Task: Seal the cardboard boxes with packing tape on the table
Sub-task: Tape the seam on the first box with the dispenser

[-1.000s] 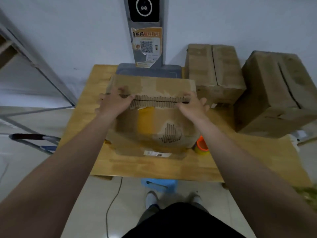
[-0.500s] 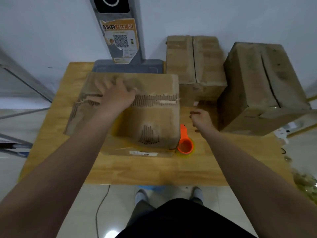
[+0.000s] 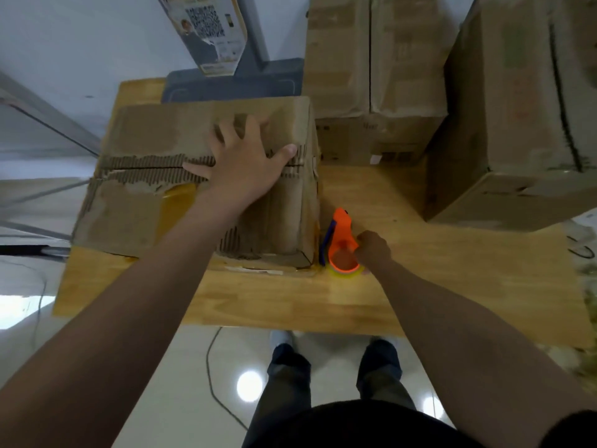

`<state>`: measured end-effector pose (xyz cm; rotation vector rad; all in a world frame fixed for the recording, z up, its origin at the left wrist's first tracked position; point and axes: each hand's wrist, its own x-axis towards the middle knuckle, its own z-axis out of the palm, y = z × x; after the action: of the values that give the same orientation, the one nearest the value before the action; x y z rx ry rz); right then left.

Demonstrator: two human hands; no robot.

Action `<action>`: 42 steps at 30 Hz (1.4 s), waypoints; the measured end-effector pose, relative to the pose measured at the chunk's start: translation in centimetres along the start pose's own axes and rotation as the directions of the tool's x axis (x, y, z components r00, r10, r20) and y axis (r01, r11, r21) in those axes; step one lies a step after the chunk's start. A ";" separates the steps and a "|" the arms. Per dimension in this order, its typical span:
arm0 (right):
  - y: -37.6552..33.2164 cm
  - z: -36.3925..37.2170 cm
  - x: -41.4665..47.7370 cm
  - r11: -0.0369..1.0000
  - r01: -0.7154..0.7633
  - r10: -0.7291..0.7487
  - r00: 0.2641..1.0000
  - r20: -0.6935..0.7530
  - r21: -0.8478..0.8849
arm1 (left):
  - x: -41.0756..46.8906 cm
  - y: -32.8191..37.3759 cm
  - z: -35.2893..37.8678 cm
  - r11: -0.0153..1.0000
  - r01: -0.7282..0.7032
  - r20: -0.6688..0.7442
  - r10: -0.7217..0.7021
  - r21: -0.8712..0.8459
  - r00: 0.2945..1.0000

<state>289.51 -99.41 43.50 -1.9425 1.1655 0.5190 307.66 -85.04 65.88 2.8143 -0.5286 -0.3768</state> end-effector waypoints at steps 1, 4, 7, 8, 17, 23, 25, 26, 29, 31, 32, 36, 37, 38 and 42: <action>-0.1 -0.1 -0.3 1.000 0.022 -0.022 1.000 -0.018 0.003 | -0.1 0.1 -0.1 1.000 0.005 0.001 -0.005 0.001 1.000; -0.9 -1.8 -1.6 0.996 0.032 -0.031 0.999 -0.017 0.080 | 0.2 0.1 -0.3 0.999 -0.005 0.018 0.005 -0.035 1.000; -1.9 -4.6 -2.8 0.983 0.065 -0.047 0.993 -0.109 0.170 | 0.1 0.1 -0.8 0.999 0.008 0.062 -0.004 -0.050 0.998; -2.4 -5.8 -3.2 0.975 0.097 -0.067 0.986 -0.152 0.199 | -0.2 0.3 -1.2 0.998 0.007 0.076 -0.002 -0.059 0.997; -13.2 -18.3 -11.9 0.829 0.511 -0.352 0.793 -0.496 0.229 | -2.2 2.4 -7.9 0.857 -0.122 0.023 0.154 -0.500 0.988; -22.1 -18.8 -19.3 0.694 0.615 -0.507 0.787 -0.353 0.374 | -3.2 1.4 -12.4 0.410 0.171 0.308 0.297 -0.896 0.904; -24.2 -17.5 -20.2 0.665 0.611 -0.496 0.792 -0.357 0.430 | -3.0 -0.2 -13.4 0.323 0.227 0.329 0.308 -0.919 0.893; -25.1 -16.7 -20.6 0.640 0.605 -0.482 0.796 -0.366 0.473 | -2.7 -1.2 -13.9 0.275 0.235 0.313 0.290 -0.932 0.904; -27.6 -14.3 -22.3 0.613 0.581 -0.528 0.805 -0.270 0.536 | -2.2 -3.8 -15.0 0.216 0.229 0.276 0.223 -0.949 0.935; -29.0 -12.4 -23.3 0.661 0.621 -0.606 0.773 -0.189 0.422 | -2.2 -5.2 -15.2 0.250 0.205 0.253 0.178 -0.946 0.951; -29.4 -11.4 -23.4 0.665 0.657 -0.642 0.746 -0.177 0.355 | -2.3 -5.7 -15.4 0.281 0.191 0.242 0.160 -0.941 0.957; -29.6 -9.3 -23.0 0.587 0.643 -0.619 0.748 -0.241 0.492 | -2.1 -8.0 -16.3 0.516 0.114 0.188 0.094 -0.849 0.978; -29.2 -9.3 -22.7 0.566 0.621 -0.584 0.766 -0.268 0.542 | -1.8 -9.0 -16.5 0.598 0.064 0.120 0.054 -0.799 0.991; -28.7 -9.5 -22.5 0.552 0.616 -0.555 0.775 -0.303 0.562 | -1.6 -10.1 -16.6 0.672 0.017 0.032 0.011 -0.740 0.999; -25.4 -9.2 -21.3 0.516 0.544 -0.433 0.832 -0.347 0.661 | 0.4 -15.6 -15.9 0.893 0.141 -0.027 -0.168 -0.428 0.985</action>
<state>300.60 -88.61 74.20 -1.4567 0.6594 -0.3878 317.70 -67.93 76.13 2.4360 -0.1766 -0.3783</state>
